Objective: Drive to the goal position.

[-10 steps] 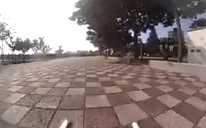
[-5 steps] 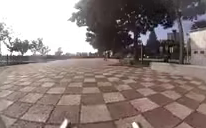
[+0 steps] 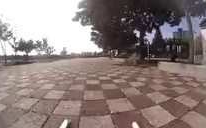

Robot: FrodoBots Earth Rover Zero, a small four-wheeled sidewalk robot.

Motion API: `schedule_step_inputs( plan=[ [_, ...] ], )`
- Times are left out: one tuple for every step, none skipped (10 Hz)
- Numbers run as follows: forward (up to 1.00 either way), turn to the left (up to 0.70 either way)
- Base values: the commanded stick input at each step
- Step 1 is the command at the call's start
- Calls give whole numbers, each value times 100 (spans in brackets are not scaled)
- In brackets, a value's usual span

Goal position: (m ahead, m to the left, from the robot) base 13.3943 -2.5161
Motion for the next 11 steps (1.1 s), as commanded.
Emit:
schedule_step_inputs(
  plan=[
    [50,50],
    [50,50],
    [50,40],
    [50,11],
    [50,0],
    [50,0],
    [50,0],
    [50,0],
    [50,50],
    [50,38],
    [50,15]
  ],
)
